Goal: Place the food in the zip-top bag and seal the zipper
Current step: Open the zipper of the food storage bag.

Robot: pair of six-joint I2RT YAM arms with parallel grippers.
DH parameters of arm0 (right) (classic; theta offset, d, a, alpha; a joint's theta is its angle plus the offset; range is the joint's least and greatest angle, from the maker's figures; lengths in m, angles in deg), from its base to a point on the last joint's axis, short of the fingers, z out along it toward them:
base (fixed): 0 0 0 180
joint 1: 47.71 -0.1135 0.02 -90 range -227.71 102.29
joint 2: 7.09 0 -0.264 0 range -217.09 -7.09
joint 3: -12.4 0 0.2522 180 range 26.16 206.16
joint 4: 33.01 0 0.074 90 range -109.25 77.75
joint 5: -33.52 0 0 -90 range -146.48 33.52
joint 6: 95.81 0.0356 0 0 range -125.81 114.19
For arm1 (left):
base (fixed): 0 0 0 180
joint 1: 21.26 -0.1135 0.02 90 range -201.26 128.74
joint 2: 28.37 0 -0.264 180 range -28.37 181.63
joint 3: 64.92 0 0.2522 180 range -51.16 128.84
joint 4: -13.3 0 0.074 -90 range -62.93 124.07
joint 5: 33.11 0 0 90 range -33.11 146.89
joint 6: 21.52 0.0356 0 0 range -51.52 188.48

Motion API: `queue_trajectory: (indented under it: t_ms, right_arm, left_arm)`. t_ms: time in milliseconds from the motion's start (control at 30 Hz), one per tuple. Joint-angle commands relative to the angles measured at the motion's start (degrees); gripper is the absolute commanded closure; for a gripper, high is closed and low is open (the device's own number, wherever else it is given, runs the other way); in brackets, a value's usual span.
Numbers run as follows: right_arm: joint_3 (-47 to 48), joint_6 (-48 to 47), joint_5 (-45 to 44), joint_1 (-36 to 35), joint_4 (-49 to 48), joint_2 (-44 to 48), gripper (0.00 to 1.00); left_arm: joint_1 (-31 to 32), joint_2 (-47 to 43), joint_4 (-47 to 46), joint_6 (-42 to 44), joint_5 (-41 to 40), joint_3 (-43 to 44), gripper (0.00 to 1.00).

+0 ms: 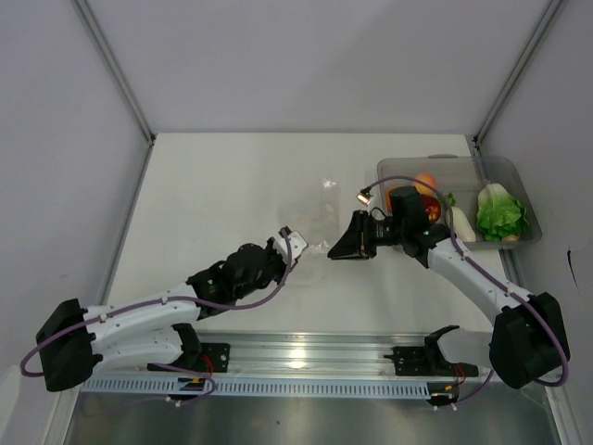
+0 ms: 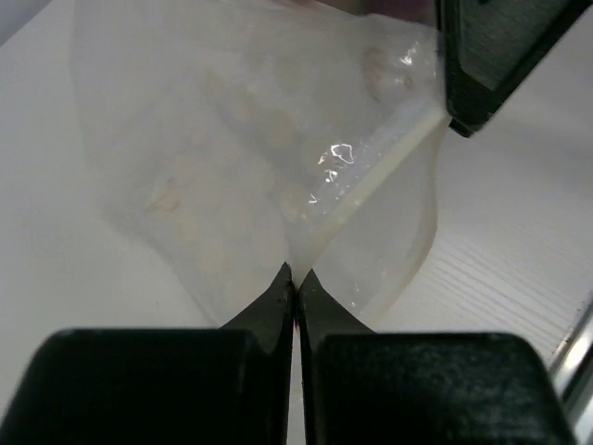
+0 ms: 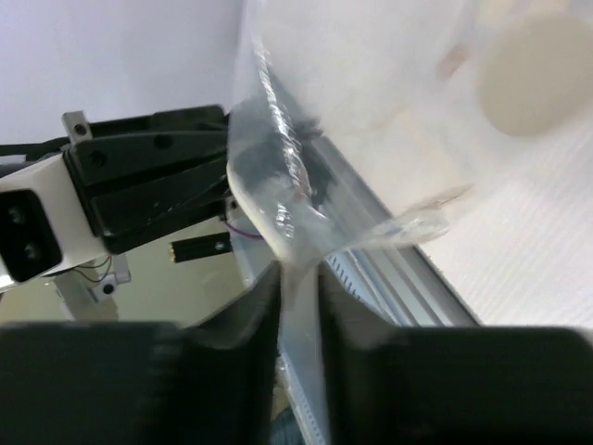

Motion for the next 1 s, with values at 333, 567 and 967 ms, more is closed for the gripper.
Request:
queue_trajectory:
  t_ms: [333, 567, 967]
  right_arm:
    - [14.7, -14.6, -16.0, -0.2, 14.6, -4.6, 0.01]
    - [15.7, -14.8, -33.3, -7.3, 19.2, -0.5, 0.01]
    - [9.5, -8.5, -50.4, -24.4, 14.1, 12.6, 0.01]
  left_arm:
    - [-0.2, -8.2, 39.1, -32.8, -5.9, 15.8, 1.00]
    - [-0.2, -5.3, 45.9, -36.1, -4.0, 25.9, 0.99]
    - [-0.3, 8.5, 52.7, -37.6, 1.8, 39.1, 0.99]
